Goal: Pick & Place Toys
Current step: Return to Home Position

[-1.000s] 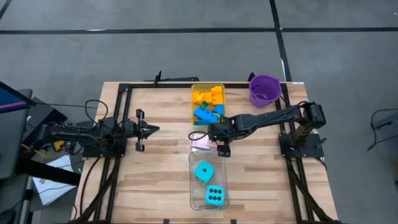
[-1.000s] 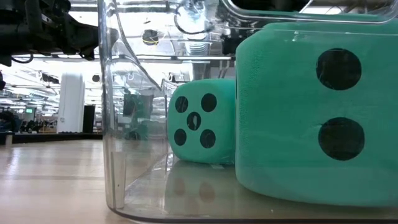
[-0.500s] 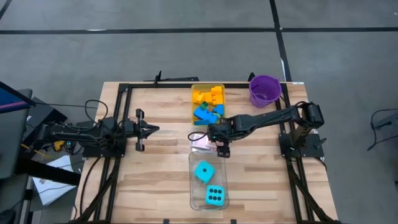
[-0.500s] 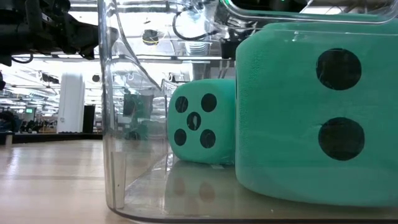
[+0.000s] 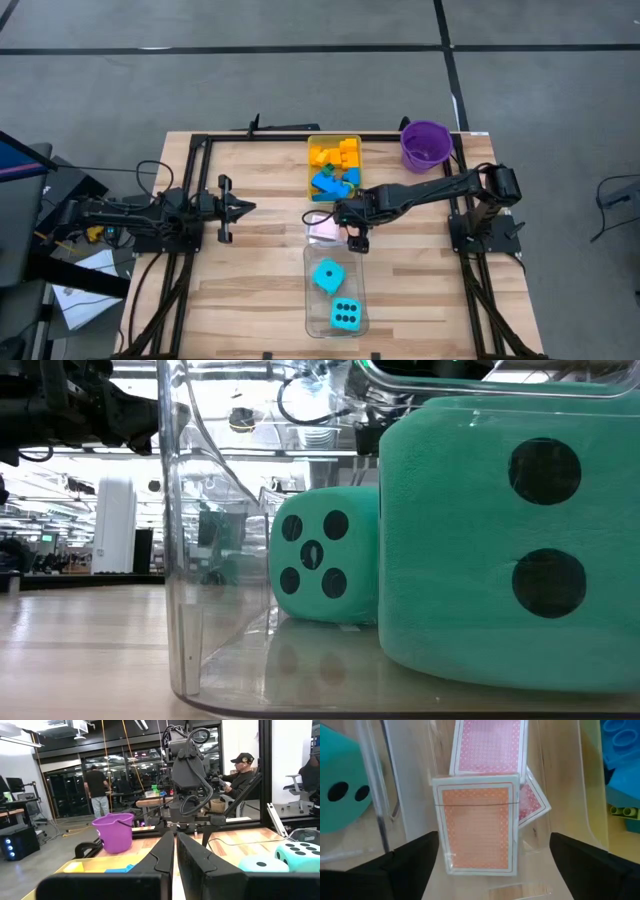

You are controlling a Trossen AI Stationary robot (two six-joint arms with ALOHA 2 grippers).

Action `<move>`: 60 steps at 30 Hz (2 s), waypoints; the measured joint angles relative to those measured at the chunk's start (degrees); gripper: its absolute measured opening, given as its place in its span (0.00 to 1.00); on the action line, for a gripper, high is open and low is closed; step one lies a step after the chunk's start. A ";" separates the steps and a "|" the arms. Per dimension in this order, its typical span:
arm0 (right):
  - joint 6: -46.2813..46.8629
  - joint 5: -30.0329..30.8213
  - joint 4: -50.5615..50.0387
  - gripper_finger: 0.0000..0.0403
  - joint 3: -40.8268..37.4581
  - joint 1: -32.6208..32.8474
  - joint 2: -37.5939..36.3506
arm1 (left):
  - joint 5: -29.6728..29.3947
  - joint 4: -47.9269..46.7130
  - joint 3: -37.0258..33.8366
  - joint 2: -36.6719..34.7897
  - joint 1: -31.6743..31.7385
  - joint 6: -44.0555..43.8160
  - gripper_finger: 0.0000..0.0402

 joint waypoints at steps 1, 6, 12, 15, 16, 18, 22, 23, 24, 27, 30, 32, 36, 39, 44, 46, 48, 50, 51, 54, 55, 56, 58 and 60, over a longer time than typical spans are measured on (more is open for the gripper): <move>0.22 0.00 -0.02 0.93 0.00 0.00 -0.26 | 0.02 0.00 0.00 -0.01 -0.01 0.00 0.04; 1.92 0.07 0.21 0.93 1.40 0.00 -2.92 | 0.19 0.00 0.00 -0.01 0.01 0.00 0.04; 5.12 3.17 2.65 0.92 3.02 0.23 -10.77 | 0.17 0.01 0.00 0.00 -0.01 0.00 0.04; 7.98 7.45 3.31 0.89 3.02 1.05 -16.00 | 0.15 0.04 0.00 0.01 0.01 0.02 0.04; 8.81 8.48 3.56 0.87 3.02 1.44 -17.82 | 0.15 0.02 0.00 -0.01 0.01 0.01 0.04; 10.53 10.81 5.06 0.81 2.93 2.75 -21.07 | 0.13 0.04 0.00 0.00 0.01 0.01 0.04; 12.16 15.67 11.57 0.64 -0.99 6.87 -26.32 | -0.08 0.02 0.00 0.00 0.00 0.01 0.04; 12.50 16.88 13.22 0.59 -2.47 7.98 -27.28 | -0.09 0.02 0.00 0.01 -0.01 0.00 0.04; 12.65 18.10 15.03 0.53 -4.30 9.08 -28.18 | -0.09 0.02 0.00 -0.01 0.01 0.00 0.04; 12.63 19.80 22.97 0.33 -10.67 11.69 -30.81 | -0.09 0.02 0.00 0.01 0.00 0.01 0.04; 12.57 19.20 31.02 0.14 -16.92 12.90 -32.97 | -0.07 0.01 0.00 0.01 0.00 0.01 0.04; 12.08 17.84 34.73 0.04 -20.89 13.56 -34.37 | -0.07 0.04 0.00 -0.01 0.01 0.01 0.04; 11.71 16.42 42.53 0.04 -28.44 14.63 -37.89 | -0.06 0.03 0.00 0.00 0.00 0.01 0.04; 9.87 16.36 49.15 0.02 -34.60 15.27 -41.17 | -0.05 0.02 0.00 -0.01 0.00 0.00 0.04; 5.47 15.04 58.46 0.01 -43.23 16.39 -47.00 | -0.03 0.02 0.00 0.01 0.01 0.02 0.04; 4.48 14.28 60.11 0.00 -45.34 16.75 -49.27 | -0.03 0.02 0.00 0.00 0.00 0.01 0.04; 3.74 13.97 60.17 0.00 -47.25 17.10 -51.31 | -0.02 0.01 0.00 0.00 0.00 0.01 0.04; 2.86 13.98 60.18 0.00 -49.11 17.14 -53.24 | 0.02 0.02 0.00 0.00 -0.01 0.01 0.04; 2.58 13.97 60.17 0.00 -50.11 17.08 -54.34 | 0.05 0.00 0.00 0.00 0.01 0.00 0.04; 1.92 13.92 60.20 0.00 -52.99 16.23 -57.98 | 0.19 0.00 0.00 0.01 0.00 0.01 0.04; 1.42 13.75 60.29 0.00 -53.99 16.02 -59.29 | 0.17 0.00 0.00 0.00 0.00 0.01 0.04; 1.09 13.64 60.57 0.00 -55.07 15.79 -60.64 | 0.17 0.02 0.00 -0.01 -0.01 0.00 0.04; 0.70 13.45 60.82 0.00 -56.97 15.73 -63.39 | 0.17 0.02 0.00 0.01 -0.01 0.00 0.04; 0.22 13.33 60.99 0.00 -58.99 15.88 -66.26 | 0.17 0.02 0.00 -0.01 0.00 0.02 0.04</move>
